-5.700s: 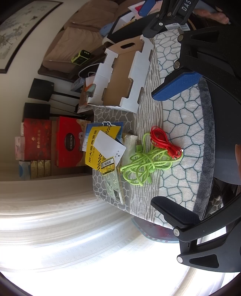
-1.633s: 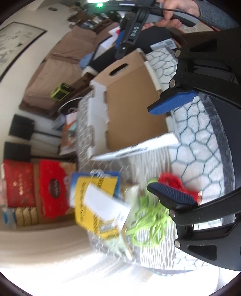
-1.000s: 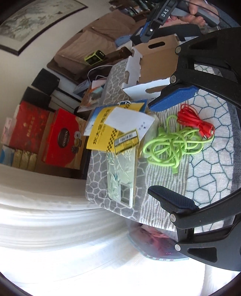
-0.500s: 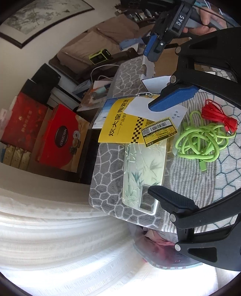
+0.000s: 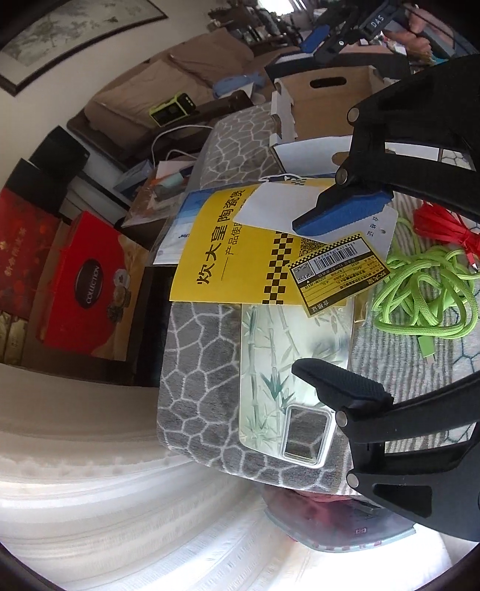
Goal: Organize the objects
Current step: 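Reach the left tool to the yellow booklet while the right tool grips the box wall, then grasp the yellow booklet with the left tool and lower it into the box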
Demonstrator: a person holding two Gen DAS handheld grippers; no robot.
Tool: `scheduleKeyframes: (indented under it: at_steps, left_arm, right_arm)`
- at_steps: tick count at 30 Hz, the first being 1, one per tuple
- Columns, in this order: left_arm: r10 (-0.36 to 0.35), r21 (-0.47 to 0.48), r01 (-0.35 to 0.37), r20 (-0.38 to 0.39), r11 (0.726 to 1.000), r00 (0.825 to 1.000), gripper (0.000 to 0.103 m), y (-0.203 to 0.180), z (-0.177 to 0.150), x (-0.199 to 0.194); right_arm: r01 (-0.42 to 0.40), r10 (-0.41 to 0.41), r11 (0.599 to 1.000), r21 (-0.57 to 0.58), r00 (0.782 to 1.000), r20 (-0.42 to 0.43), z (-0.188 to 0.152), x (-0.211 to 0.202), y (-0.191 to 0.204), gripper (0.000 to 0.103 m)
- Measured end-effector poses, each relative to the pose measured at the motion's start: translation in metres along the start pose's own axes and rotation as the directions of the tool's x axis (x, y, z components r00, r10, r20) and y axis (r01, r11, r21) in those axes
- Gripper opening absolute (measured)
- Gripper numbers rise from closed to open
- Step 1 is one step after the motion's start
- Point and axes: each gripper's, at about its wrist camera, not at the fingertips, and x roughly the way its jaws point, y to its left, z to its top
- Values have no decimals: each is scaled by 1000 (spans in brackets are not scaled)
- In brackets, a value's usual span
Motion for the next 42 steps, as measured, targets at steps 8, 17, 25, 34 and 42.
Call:
scheduleKeyframes:
  at_steps: [8,17,25,34,42]
  left_arm:
    - [-11,-8,10,-13,1000,1000,57,-3,4,2]
    - [3,-10,-3,-19,1000,1000,47,-4,9,2]
    - [36,39,-36,-4,999,999,9,-16,8,-1]
    - [-62,28,60,67,998,996,1,-27,9,-31]
    - [-208,41,205,142,978,968,0,-52,17,-79]
  right_arm:
    - [96,-89,988,122,994,-60,-38,-1,-76,70]
    - [138,-115,975,172,984,-136,-66,23,-107,70]
    - [108,-74,974,201,983,-166,-79,38,-115,70]
    - [102,-66,974,203,982,-176,-83,44,-115,60]
    - [79,-40,973,217,983,-180,-88,47,-117,55]
